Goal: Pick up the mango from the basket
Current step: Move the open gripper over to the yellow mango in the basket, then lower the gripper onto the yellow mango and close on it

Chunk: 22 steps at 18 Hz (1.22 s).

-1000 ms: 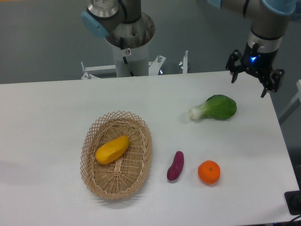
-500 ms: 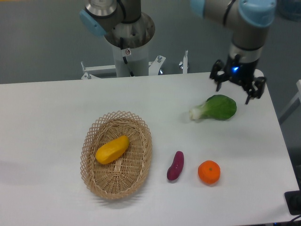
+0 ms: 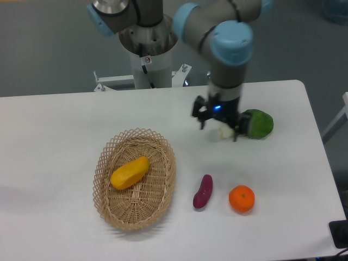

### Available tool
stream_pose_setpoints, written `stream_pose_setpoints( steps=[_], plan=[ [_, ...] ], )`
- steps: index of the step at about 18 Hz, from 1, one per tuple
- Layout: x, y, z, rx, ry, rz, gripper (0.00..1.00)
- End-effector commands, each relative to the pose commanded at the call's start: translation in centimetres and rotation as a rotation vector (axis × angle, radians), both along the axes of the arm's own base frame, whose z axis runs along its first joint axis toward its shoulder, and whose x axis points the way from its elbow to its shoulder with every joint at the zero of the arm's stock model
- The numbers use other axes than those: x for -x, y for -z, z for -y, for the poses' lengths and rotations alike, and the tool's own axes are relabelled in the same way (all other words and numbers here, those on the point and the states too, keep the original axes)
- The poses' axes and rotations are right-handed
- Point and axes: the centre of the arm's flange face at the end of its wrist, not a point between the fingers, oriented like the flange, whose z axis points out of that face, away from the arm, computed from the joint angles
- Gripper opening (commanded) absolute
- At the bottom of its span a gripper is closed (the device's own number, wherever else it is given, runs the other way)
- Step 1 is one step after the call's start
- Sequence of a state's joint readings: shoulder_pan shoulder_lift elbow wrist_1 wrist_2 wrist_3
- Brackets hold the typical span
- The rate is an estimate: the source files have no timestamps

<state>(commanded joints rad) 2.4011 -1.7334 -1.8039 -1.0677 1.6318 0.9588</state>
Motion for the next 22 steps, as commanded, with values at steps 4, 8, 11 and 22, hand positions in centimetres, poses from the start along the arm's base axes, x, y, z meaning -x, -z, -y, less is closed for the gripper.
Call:
stream_pose_setpoints(
  steps=[4,8,11,22],
  plan=[
    [-4.4,1.7,-3.0,-0.02,-0.043,-0.005,1.0],
    [-7.4,4.1,-4.9,-0.014,-0.008,0.028,1.0],
    [-9.3,6.3,-6.5,-0.004,0.033,0.054,1.0],
    [-12.3,11.8,-9.0,-0.006,0.116,0.051,1.0]
  ],
)
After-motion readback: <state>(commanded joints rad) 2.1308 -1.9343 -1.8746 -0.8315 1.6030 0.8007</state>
